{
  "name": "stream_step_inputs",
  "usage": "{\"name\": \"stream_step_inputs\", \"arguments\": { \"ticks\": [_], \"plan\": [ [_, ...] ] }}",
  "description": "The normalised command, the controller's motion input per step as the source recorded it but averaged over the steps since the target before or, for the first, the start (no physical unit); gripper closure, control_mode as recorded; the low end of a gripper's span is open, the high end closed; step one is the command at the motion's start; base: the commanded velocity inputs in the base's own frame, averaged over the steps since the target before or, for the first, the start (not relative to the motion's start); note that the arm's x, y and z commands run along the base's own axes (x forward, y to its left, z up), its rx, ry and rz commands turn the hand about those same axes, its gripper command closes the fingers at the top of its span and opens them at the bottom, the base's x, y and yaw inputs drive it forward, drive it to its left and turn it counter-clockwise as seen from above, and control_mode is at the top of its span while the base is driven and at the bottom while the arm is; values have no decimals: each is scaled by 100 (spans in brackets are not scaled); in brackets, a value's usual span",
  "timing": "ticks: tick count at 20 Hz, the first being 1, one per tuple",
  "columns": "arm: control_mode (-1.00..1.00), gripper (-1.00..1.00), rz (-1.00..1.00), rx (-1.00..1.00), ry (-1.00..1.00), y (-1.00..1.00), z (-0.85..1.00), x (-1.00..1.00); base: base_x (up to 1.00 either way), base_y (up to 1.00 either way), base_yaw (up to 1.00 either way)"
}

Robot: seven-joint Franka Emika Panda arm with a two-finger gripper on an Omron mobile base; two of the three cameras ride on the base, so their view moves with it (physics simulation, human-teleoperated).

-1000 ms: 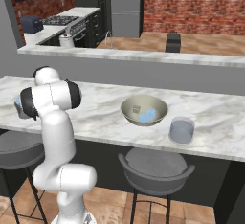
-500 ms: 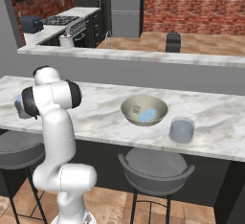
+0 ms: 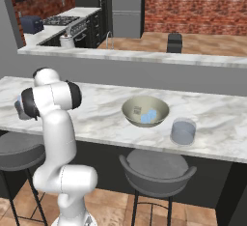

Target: There are four ice cubes in the ice bowl. Place two ice cubes in each glass of water.

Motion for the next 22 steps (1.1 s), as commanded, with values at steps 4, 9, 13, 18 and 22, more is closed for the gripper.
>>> {"name": "stream_step_inputs", "arguments": {
  "ticks": [4, 9, 13, 18, 22],
  "plan": [
    [-100, 100, -1, 0, -2, 3, -18, 7, 0, 0, 0],
    [-100, 100, 0, 0, 0, 0, -10, 18, 0, 0, 0],
    [-100, 100, 0, 0, -3, 0, 0, 35, 0, 0, 0],
    [-100, 100, 0, 0, -2, 6, 0, 38, 0, 0, 0],
    [-100, 100, 0, 0, -1, 14, -6, 25, 0, 0, 0]
  ]
}}
